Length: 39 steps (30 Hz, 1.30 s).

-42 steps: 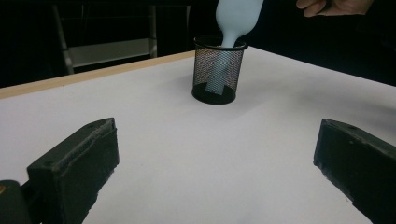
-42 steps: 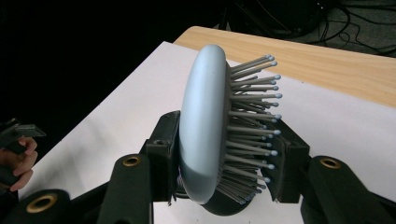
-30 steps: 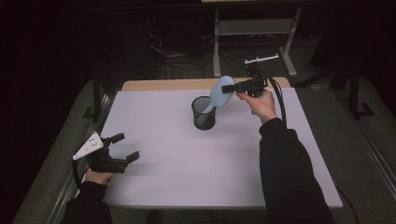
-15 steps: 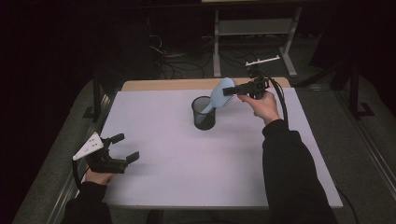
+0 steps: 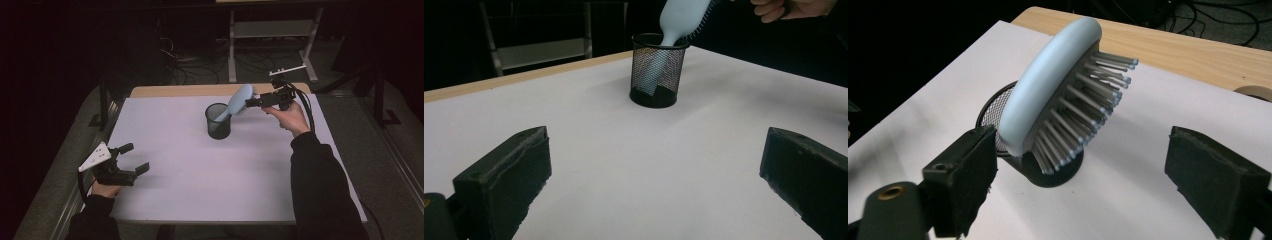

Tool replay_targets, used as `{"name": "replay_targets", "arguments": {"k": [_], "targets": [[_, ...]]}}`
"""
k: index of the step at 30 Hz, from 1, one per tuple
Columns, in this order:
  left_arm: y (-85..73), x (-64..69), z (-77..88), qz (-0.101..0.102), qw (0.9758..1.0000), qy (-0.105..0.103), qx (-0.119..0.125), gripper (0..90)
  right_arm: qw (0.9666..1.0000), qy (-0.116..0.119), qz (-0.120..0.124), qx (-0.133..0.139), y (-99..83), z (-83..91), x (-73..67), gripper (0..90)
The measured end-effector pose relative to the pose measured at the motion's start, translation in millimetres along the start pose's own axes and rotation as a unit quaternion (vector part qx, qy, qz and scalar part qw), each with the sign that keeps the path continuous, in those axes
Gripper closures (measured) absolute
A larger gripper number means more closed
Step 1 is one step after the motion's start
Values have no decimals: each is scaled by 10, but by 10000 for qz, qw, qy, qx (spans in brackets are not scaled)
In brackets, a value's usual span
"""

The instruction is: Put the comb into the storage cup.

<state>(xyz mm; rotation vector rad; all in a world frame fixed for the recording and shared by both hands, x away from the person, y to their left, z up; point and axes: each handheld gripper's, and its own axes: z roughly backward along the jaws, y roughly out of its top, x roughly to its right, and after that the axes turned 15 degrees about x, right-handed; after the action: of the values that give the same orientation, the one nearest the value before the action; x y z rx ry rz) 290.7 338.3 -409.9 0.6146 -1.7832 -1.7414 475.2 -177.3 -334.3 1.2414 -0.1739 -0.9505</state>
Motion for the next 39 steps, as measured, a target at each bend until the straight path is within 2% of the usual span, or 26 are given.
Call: {"name": "replay_targets", "arguments": {"k": [4,9,19,32,39], "targets": [[-5,-4,-1,3,10000,7,-8,0,9999,78,64,54,-42,70,18,43],[-11,12,-20,1,10000,-13,-42,0,9999,-5,116,47,-112,155,59,0],[-16,8,-23,0,10000,-5,-68,0,9996,-221,150,136,-265,304,158,0],[-6,10,-29,-11,10000,-10,-62,0,9992,-201,273,189,-398,409,161,0],[-8,7,-26,5,10000,-16,-63,0,9986,-232,394,278,-473,496,112,0]]}}
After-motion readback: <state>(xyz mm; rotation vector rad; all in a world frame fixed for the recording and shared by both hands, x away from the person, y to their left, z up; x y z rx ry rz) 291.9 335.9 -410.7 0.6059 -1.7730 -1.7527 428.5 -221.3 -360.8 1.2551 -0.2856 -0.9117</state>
